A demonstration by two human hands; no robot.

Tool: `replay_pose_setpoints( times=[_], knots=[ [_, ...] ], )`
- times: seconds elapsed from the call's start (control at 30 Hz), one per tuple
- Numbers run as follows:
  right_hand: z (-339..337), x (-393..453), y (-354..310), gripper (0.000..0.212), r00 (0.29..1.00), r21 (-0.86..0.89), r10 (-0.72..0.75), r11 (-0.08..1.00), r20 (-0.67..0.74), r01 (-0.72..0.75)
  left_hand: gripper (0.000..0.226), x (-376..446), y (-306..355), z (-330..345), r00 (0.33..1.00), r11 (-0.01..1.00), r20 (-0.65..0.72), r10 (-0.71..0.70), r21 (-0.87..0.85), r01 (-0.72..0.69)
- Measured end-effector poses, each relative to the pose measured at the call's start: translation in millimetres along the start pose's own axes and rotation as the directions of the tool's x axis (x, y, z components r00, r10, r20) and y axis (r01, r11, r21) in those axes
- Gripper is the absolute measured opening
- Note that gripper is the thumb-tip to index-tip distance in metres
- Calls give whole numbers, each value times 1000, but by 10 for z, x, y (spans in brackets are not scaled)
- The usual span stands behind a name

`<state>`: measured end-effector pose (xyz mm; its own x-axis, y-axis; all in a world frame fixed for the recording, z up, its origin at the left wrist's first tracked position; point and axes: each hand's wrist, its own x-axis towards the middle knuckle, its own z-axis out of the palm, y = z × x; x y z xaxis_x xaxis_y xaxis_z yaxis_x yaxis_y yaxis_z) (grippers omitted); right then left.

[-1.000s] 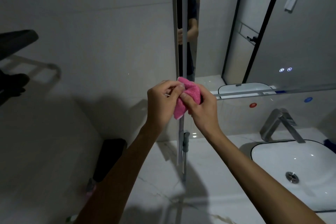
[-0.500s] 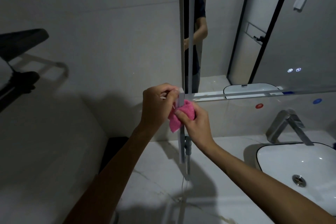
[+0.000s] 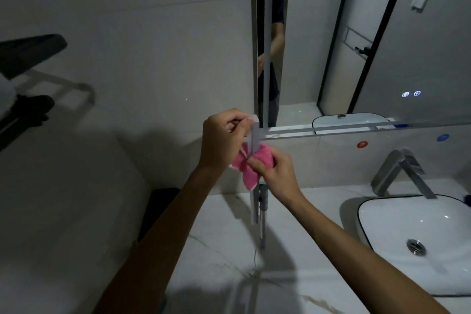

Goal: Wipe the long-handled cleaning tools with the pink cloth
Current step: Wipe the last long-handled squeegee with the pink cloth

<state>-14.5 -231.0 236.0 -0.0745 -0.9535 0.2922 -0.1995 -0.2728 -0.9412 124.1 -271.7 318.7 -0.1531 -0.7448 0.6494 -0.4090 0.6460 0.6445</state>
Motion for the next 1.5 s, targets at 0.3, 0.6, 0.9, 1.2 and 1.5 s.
replay_pose_setpoints(
  times=[0.3,0.6,0.9,1.2,1.5],
  knots=[
    [-2,60,-135,13,996,-9,-75,997,-49,74,12,-52,1,51,999,998,-5,36,53,-36],
    [41,-182,524,26,982,-217,115,973,148,-81,16,-65,-59,29,998,999,-54,-32,-5,32],
    [51,74,101,35,997,-141,-76,987,-19,73,16,-96,-138,76,994,998,-101,-51,-51,46],
    [-22,94,204,30,997,-149,-44,987,67,54,35,-115,-219,44,963,984,258,-74,-140,113],
    [-42,25,290,35,998,-92,-25,995,62,31,27,-186,-358,167,977,977,37,-212,-1,212]
  ],
)
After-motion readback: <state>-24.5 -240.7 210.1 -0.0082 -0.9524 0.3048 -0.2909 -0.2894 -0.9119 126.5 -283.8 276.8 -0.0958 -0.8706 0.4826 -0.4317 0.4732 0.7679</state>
